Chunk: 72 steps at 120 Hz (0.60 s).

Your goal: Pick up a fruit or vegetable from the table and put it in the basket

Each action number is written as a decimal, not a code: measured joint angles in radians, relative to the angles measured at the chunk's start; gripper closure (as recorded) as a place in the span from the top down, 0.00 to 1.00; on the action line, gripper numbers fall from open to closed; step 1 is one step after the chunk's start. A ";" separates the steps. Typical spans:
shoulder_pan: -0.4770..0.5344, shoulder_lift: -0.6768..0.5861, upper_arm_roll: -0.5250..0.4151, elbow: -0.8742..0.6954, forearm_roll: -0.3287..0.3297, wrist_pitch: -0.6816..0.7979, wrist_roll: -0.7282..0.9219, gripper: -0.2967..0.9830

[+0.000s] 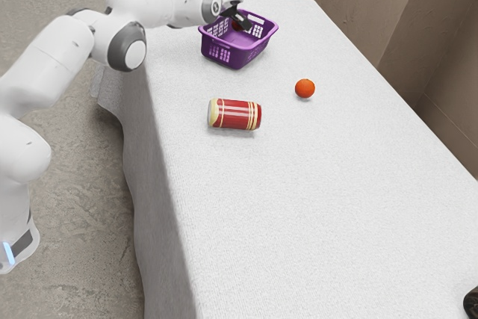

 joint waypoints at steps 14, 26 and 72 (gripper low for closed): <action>0.002 0.012 0.000 0.004 -0.001 0.020 -0.004 0.53; 0.006 0.021 -0.001 0.005 0.001 0.032 0.010 0.63; -0.470 -0.618 0.186 -0.154 0.277 -0.676 -0.030 0.74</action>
